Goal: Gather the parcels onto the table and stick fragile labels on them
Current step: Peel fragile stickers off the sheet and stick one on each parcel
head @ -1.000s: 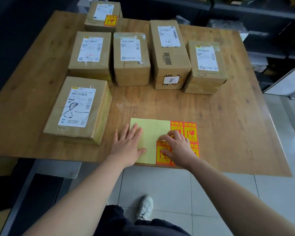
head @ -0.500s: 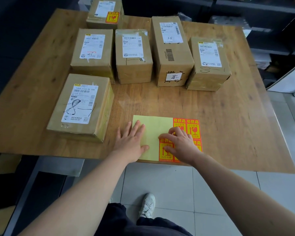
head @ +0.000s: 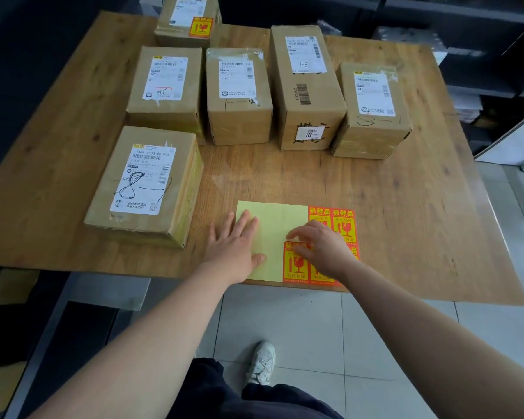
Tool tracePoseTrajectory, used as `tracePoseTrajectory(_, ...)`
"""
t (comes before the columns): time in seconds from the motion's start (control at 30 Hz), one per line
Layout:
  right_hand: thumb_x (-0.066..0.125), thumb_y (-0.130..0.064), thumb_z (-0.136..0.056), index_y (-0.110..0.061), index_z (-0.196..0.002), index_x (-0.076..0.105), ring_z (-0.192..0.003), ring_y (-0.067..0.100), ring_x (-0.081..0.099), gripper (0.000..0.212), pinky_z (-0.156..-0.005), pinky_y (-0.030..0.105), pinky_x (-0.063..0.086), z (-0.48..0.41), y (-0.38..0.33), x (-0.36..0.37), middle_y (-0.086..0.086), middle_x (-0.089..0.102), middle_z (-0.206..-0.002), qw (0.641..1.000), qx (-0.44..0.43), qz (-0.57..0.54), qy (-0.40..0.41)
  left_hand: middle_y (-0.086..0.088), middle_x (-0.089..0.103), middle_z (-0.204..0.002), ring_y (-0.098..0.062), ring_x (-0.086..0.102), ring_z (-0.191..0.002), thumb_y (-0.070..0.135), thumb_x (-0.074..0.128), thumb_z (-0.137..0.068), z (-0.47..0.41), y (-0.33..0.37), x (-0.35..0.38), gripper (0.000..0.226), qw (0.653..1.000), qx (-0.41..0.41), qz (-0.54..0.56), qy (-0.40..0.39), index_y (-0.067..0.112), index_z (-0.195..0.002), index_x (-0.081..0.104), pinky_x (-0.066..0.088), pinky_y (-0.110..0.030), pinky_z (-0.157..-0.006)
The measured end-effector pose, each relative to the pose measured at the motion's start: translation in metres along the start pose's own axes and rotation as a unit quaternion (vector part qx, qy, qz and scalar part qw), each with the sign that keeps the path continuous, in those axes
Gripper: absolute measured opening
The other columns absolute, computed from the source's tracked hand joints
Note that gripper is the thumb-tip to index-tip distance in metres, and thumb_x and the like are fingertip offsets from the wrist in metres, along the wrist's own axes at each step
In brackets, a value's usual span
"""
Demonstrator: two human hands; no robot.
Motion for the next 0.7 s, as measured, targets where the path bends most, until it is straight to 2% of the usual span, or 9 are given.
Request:
tracePoseTrajectory(0.1,0.064,-0.029,-0.089,-0.028,-0.103,0.07,-0.089,0.013,0.058,0.016,-0.076,0.033,0.051,-0.01,-0.008,-0.008,-0.006,0.059,-0.102,1.0,-0.025,-0.004,0.014,0.005,-0.024,-0.156,-0.024,-0.02,-0.144,0.055,0.038,-0.094,0.0,0.001,-0.002,0.08,1.0,0.004,0.001,0.001,0.028,-0.15,-0.012,-0.004,-0.056,-0.116)
tracePoseTrajectory(0.23,0.065,-0.029,-0.088,-0.027,-0.096,0.073,-0.085,0.012,0.058,0.011,-0.071,0.032,0.052,-0.019,-0.018,-0.006,-0.008,0.062,-0.099,0.998,-0.056,0.03,0.007,0.005,-0.025,-0.156,-0.024,-0.021,-0.143,0.055,0.037,-0.094,0.001,0.0,-0.001,0.08,1.0,0.003,-0.002,0.0,0.028,-0.15,-0.013,-0.005,-0.055,-0.116)
tracePoseTrajectory(0.33,0.063,-0.026,-0.09,-0.025,-0.097,0.073,-0.091,0.015,0.059,0.013,-0.076,0.034,0.052,-0.023,-0.024,-0.002,-0.006,0.062,-0.102,0.996,-0.078,0.043,0.006,0.005,-0.025,-0.156,-0.024,-0.021,-0.143,0.055,0.037,-0.094,0.001,0.0,-0.002,0.079,1.0,0.004,-0.003,0.003,0.028,-0.15,-0.012,-0.005,-0.054,-0.116)
tracePoseTrajectory(0.4,0.062,-0.028,-0.09,-0.026,-0.106,0.07,-0.106,0.018,0.054,0.018,-0.089,0.034,0.047,-0.022,-0.018,-0.005,-0.004,0.058,-0.114,0.996,-0.066,0.047,0.042,0.003,-0.022,-0.157,-0.024,-0.018,-0.144,0.055,0.04,-0.094,0.002,-0.001,-0.005,0.081,1.0,0.004,0.004,0.016,0.026,-0.15,-0.011,-0.004,-0.053,-0.116)
tracePoseTrajectory(0.5,0.056,-0.037,-0.093,-0.03,-0.134,0.051,-0.138,0.02,0.029,0.042,-0.115,0.042,0.017,-0.009,0.011,-0.004,-0.003,0.036,-0.148,0.996,0.007,0.057,0.067,-0.003,-0.024,-0.156,-0.024,-0.016,-0.145,0.064,0.044,-0.087,0.013,-0.001,-0.003,0.093,0.999,-0.013,0.018,0.046,0.024,-0.15,-0.013,-0.004,-0.048,-0.118)
tracePoseTrajectory(0.53,0.052,-0.04,-0.094,-0.03,-0.141,0.043,-0.143,0.019,0.019,0.048,-0.118,0.043,0.007,-0.004,0.018,0.0,-0.003,0.027,-0.154,0.996,0.017,0.066,0.056,-0.004,-0.027,-0.155,-0.025,-0.017,-0.145,0.071,0.044,-0.082,0.018,0.001,0.002,0.101,0.999,-0.012,0.017,0.046,0.024,-0.149,-0.013,-0.005,-0.048,-0.118)
tracePoseTrajectory(0.6,0.046,-0.042,-0.097,-0.031,-0.146,0.033,-0.147,0.014,0.006,0.053,-0.119,0.041,-0.002,0.008,0.022,0.01,-0.004,0.014,-0.159,0.996,0.02,0.079,0.043,-0.005,-0.027,-0.155,-0.025,-0.019,-0.144,0.081,0.046,-0.071,0.031,0.01,0.015,0.113,1.0,0.003,-0.006,0.028,0.024,-0.15,-0.012,-0.006,-0.046,-0.118)
tracePoseTrajectory(0.63,0.044,-0.043,-0.097,-0.031,-0.147,0.03,-0.147,0.014,0.004,0.054,-0.119,0.041,-0.003,0.015,0.022,0.014,-0.004,0.011,-0.16,0.996,0.021,0.08,0.042,-0.005,-0.024,-0.156,-0.026,-0.017,-0.144,0.08,0.049,-0.071,0.037,0.013,0.019,0.112,0.999,0.009,-0.021,0.03,0.025,-0.15,-0.008,-0.006,-0.045,-0.117)
tracePoseTrajectory(0.7,0.044,-0.045,-0.097,-0.032,-0.148,0.028,-0.147,0.013,0.003,0.055,-0.119,0.04,-0.003,0.03,0.018,0.022,-0.005,0.009,-0.16,0.996,0.021,0.075,0.044,-0.006,-0.008,-0.159,-0.027,-0.005,-0.146,0.066,0.057,-0.077,0.048,0.013,0.014,0.098,0.996,0.003,-0.02,0.09,0.025,-0.151,0.007,0.002,-0.044,-0.117)
Point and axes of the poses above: each hand's wrist, its own z-axis away from the middle knuckle, its own x-axis out of the palm, y = z × x, the point moved 10 cm from there along -z, towards the middle knuckle
